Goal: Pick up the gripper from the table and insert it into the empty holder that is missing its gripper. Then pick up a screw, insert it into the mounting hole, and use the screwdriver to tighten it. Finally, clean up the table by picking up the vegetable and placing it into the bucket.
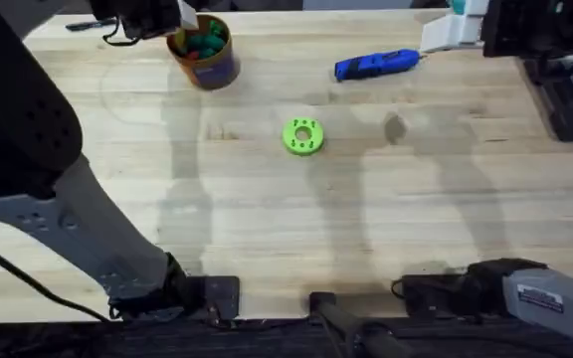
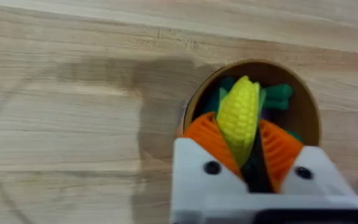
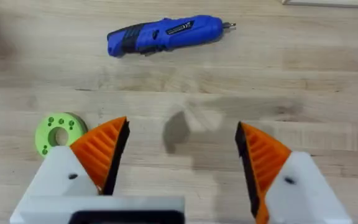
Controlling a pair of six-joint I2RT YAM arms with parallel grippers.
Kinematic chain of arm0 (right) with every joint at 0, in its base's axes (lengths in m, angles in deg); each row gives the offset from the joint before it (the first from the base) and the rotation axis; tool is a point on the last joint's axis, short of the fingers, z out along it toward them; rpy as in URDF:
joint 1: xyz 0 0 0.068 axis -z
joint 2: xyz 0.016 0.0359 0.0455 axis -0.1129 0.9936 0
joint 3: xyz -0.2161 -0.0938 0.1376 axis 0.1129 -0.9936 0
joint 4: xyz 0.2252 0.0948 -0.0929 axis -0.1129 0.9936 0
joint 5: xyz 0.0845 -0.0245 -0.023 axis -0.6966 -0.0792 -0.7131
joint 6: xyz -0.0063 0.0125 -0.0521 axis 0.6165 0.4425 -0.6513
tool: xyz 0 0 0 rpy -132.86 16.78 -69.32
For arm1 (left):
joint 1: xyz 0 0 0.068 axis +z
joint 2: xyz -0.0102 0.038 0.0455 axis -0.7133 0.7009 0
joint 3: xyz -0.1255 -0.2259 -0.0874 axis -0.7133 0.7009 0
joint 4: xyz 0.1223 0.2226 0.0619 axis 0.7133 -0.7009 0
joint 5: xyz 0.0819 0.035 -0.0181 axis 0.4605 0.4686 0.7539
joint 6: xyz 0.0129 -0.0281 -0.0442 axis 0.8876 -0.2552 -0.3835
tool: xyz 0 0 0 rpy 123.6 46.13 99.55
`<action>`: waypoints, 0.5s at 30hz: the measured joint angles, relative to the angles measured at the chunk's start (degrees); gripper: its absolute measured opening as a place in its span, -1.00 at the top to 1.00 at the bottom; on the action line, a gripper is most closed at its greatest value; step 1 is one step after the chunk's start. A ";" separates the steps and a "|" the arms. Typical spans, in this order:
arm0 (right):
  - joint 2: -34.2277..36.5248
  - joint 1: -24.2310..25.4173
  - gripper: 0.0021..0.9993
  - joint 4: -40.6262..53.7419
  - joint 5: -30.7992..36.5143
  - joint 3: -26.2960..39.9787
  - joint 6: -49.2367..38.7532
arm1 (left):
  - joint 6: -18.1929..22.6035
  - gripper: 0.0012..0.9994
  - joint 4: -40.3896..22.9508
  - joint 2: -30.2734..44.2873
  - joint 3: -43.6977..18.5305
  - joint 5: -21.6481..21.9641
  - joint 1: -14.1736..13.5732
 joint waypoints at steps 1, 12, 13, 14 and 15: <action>0.00 0.00 -0.99 0.02 0.00 0.00 0.00 | -0.09 0.21 0.02 -0.02 0.01 -0.12 0.00; 0.00 0.00 -0.99 0.01 0.00 0.00 0.02 | -0.32 -0.20 -1.32 -1.78 0.01 -1.39 0.00; 0.01 0.00 -0.99 0.00 0.00 0.00 0.02 | -0.14 -0.25 -2.09 -2.72 0.01 -1.43 0.00; -0.01 0.00 -0.99 0.00 0.00 0.00 0.02 | -0.03 -0.30 -3.04 -4.04 0.01 -1.48 0.00; 0.01 0.00 -0.99 0.01 0.00 0.00 0.01 | 0.20 -0.35 -4.28 -5.61 0.01 -1.49 0.00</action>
